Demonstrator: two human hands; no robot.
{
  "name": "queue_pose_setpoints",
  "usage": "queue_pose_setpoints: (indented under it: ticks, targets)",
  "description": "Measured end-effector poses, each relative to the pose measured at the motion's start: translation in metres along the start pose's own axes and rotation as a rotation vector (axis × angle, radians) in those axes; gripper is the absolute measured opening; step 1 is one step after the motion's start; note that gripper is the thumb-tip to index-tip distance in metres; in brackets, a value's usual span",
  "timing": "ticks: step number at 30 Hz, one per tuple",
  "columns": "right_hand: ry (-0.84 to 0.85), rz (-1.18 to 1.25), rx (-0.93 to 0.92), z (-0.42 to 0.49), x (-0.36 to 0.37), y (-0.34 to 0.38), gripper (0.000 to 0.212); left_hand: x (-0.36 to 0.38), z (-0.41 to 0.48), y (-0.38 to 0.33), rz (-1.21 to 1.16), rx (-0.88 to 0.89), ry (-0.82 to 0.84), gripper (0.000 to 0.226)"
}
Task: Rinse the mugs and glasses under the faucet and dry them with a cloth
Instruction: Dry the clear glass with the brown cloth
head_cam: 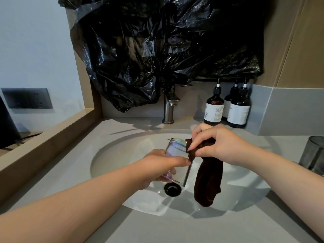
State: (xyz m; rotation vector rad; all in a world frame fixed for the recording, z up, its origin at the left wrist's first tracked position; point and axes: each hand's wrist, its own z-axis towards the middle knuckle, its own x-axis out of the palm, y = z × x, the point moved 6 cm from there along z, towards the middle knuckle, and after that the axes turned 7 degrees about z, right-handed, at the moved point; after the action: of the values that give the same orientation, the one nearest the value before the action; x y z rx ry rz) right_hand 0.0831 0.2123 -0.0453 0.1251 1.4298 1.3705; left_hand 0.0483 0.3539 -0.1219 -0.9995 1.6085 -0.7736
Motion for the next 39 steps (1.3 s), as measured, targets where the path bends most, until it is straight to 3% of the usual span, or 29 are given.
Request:
queue_pose_setpoints:
  ticks: [4, 12, 18, 22, 25, 31, 35, 39]
  targets:
    - [-0.062, 0.025, 0.019, 0.001, -0.006, -0.008, 0.037, -0.003, -0.004, -0.004, -0.178, 0.031, 0.023, 0.026]
    - [-0.108, 0.190, 0.098, 0.000, -0.010, -0.021, 0.046, -0.004, -0.007, -0.012, -0.209, 0.137, 0.090, 0.031]
    - [-0.113, 0.619, 0.299, -0.003, 0.005, -0.047, 0.022, -0.004, -0.010, -0.022, -0.019, 0.277, 0.079, 0.030]
    - [-0.077, 0.819, 0.374, -0.002, 0.015, -0.049, 0.016, 0.000, -0.015, -0.027, 0.282, 0.371, 0.040, 0.033]
    - [-0.094, 0.684, 0.332, 0.000, 0.013, -0.046, 0.014, 0.009, -0.013, -0.022, 0.438, 0.352, 0.056, 0.045]
    - [-0.256, 0.428, 0.151, 0.000, -0.002, -0.028, 0.021, 0.003, -0.008, -0.020, 0.458, 0.334, -0.053, 0.041]
    - [-0.174, 0.160, 0.036, -0.002, 0.006, -0.005, 0.021, -0.004, -0.003, -0.012, 0.517, 0.250, -0.124, 0.051]
    - [-0.032, 0.281, 0.138, -0.003, 0.002, -0.007, 0.022, -0.007, -0.003, -0.013, 0.455, 0.247, -0.180, 0.051]
